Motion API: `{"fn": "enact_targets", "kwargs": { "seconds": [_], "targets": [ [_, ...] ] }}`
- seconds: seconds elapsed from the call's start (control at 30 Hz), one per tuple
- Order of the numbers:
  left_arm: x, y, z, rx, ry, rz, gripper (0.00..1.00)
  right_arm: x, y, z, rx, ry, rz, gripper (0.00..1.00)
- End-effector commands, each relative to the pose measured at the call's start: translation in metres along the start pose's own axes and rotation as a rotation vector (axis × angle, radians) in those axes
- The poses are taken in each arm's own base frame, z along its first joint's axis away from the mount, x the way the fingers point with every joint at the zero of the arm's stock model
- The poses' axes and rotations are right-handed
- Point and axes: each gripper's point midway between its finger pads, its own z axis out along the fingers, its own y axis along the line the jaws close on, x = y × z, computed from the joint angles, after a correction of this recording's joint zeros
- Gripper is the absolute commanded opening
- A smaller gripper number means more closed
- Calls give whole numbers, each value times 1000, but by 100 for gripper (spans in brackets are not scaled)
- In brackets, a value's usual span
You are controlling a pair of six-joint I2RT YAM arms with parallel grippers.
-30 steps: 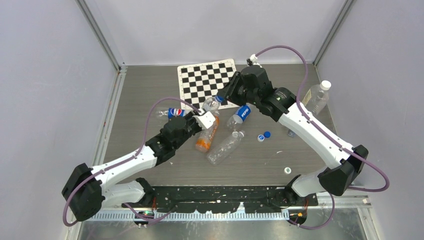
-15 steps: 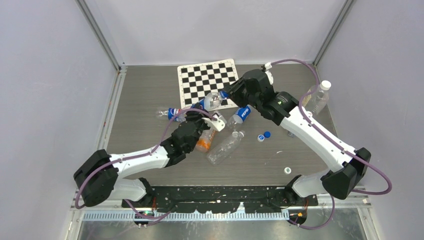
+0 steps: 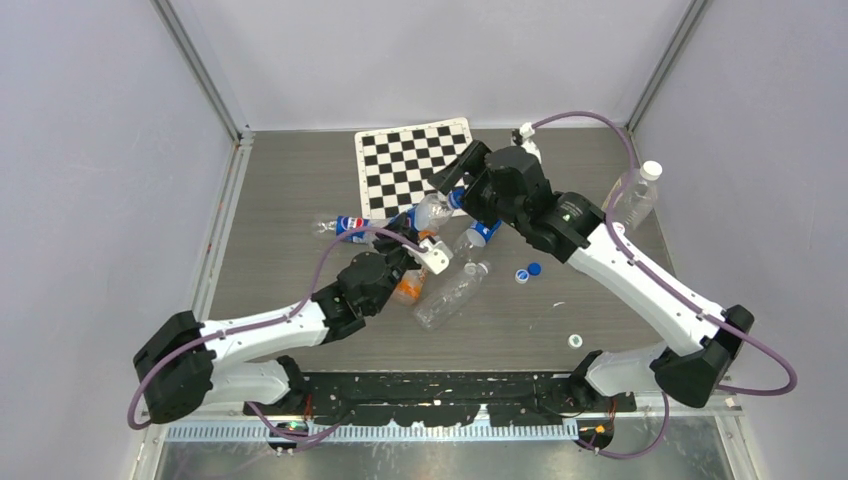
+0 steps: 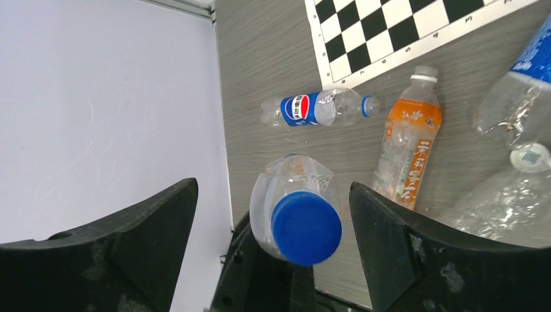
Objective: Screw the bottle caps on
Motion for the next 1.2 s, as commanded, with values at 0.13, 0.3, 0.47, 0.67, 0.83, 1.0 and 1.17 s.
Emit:
{"fn": "enact_targets", "kwargs": {
  "seconds": [0.13,0.3,0.47,0.67,0.83,1.0,1.17],
  "targets": [
    [27,-15,-19,282,114,-255,33,-44,19,-51,-169,-68,-274,94],
    [27,-17,-39,477,94,-455,33,-44,14,-73,-325,36,-548,93],
    [9,-13,-57,641,21,-573,33,-34,8,-83,-436,96,-773,90],
    [-7,-12,-70,758,-40,-613,32,-24,9,-71,-475,174,-824,98],
    [-12,-14,-74,792,-69,-595,32,-15,17,-70,-619,140,-919,100],
    [-16,-18,-81,847,-102,-552,33,9,19,-96,-817,237,-1135,98],
    [-31,-21,-93,931,-168,-539,33,33,3,-110,-968,364,-1292,92]
  ]
}}
